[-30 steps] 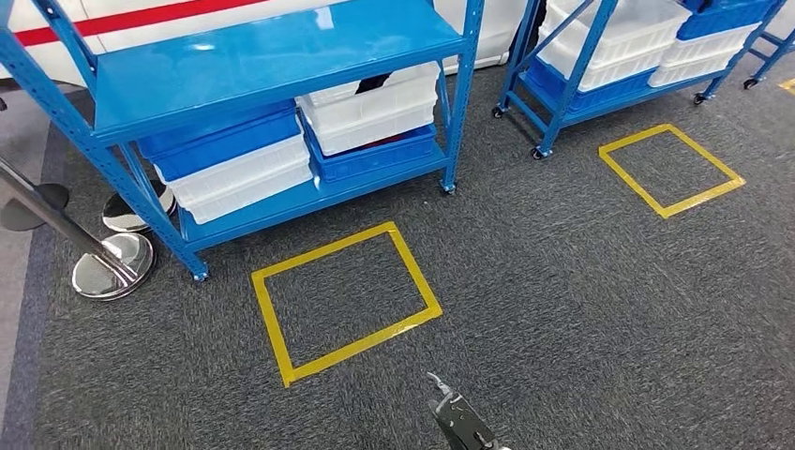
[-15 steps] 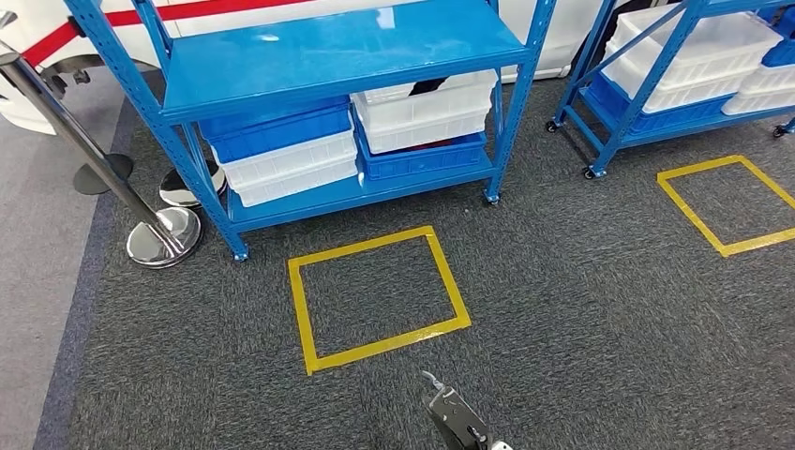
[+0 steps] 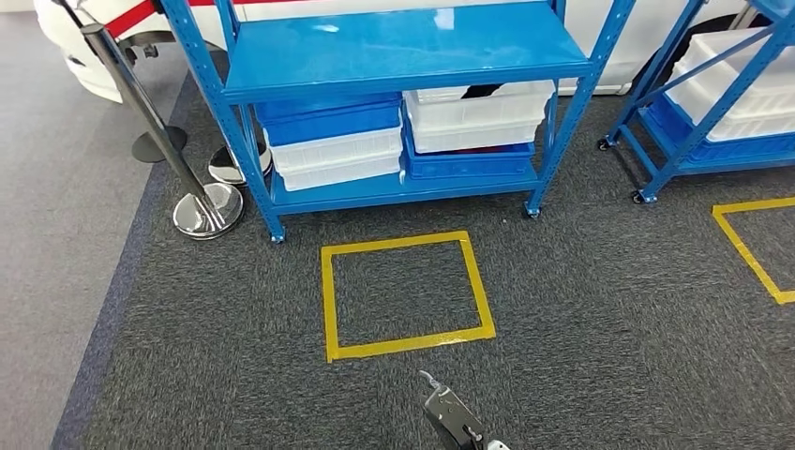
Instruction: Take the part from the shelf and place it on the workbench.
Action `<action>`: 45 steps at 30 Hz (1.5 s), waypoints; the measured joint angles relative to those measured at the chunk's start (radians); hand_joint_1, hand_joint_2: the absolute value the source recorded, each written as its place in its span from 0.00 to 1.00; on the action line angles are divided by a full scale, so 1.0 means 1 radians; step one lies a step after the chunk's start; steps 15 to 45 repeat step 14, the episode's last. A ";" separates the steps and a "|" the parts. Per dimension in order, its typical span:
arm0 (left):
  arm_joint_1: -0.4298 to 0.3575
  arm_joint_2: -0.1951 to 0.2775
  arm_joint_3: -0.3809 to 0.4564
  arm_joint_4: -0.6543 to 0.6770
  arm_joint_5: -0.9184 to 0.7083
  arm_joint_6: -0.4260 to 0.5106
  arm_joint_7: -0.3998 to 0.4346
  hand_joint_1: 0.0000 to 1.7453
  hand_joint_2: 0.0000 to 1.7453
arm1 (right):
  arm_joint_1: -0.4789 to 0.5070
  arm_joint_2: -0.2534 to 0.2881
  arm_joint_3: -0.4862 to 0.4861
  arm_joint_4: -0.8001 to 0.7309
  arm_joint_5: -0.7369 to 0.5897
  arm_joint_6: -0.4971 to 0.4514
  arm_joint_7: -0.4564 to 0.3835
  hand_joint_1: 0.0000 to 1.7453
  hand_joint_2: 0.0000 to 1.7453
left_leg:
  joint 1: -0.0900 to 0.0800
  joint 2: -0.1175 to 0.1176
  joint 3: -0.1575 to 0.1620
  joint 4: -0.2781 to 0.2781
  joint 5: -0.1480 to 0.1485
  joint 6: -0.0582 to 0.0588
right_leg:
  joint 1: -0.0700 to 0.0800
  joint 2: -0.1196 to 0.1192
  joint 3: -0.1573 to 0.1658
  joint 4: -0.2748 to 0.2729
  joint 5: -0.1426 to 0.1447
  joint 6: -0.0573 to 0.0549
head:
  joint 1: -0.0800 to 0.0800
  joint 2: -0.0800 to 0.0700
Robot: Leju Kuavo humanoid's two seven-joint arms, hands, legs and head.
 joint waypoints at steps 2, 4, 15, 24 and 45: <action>0.004 0.000 0.000 0.000 0.001 -0.002 0.001 0.00 0.00 | 0.000 0.002 0.000 0.000 0.000 -0.006 -0.003 0.00 0.00 | 0.006 -0.013 0.002 -0.007 0.006 0.009 | -0.003 0.025 -0.005 0.020 -0.017 0.012 | 0.000 0.000; 0.003 0.000 0.002 0.000 0.006 -0.003 -0.004 0.00 0.00 | 0.003 0.001 0.000 0.003 -0.006 -0.009 -0.006 0.00 0.00 | 0.010 -0.024 0.002 -0.011 0.010 0.018 | -0.009 0.076 -0.046 0.110 -0.071 0.022 | 0.000 0.000; 0.010 0.001 0.074 0.000 0.087 -0.062 0.037 0.00 0.00 | 0.003 -0.004 0.000 0.025 -0.048 0.001 -0.006 0.00 0.00 | 0.004 -0.071 0.019 0.001 -0.034 -0.002 | -0.015 0.107 -0.018 0.015 -0.006 0.015 | 0.000 0.000; 0.010 0.001 0.074 0.000 0.087 -0.062 0.037 0.00 0.00 | 0.003 -0.004 0.000 0.025 -0.048 0.001 -0.006 0.00 0.00 | 0.004 -0.071 0.019 0.001 -0.034 -0.002 | -0.015 0.107 -0.018 0.015 -0.006 0.015 | 0.000 0.000; 0.010 0.001 0.074 0.000 0.087 -0.062 0.037 0.00 0.00 | 0.003 -0.004 0.000 0.025 -0.048 0.001 -0.006 0.00 0.00 | 0.004 -0.071 0.019 0.001 -0.034 -0.002 | -0.015 0.107 -0.018 0.015 -0.006 0.015 | 0.000 0.000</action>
